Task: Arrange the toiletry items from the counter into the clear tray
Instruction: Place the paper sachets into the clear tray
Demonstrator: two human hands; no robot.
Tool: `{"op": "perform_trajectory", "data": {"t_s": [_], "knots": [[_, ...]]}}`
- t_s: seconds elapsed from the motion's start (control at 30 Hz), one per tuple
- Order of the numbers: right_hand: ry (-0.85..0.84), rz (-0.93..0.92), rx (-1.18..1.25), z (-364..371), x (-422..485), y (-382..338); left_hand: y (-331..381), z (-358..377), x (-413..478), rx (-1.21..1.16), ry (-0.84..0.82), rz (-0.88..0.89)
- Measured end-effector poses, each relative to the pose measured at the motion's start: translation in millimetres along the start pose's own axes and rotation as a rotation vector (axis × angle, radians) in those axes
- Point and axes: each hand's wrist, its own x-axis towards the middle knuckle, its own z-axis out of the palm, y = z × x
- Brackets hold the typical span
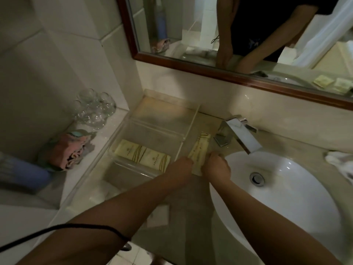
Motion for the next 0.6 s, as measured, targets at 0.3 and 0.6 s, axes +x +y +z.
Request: {"op": "perform_trajectory", "data": {"t_s": [0.3, 0.6], "knots": [[0.149, -0.586, -0.283, 1, 6, 28, 15, 36, 17, 0.155, 0.162, -0.237], [0.015, -0.510, -0.274, -5, 14, 12, 16, 35, 21, -0.171, 0.208, -0.344]]}}
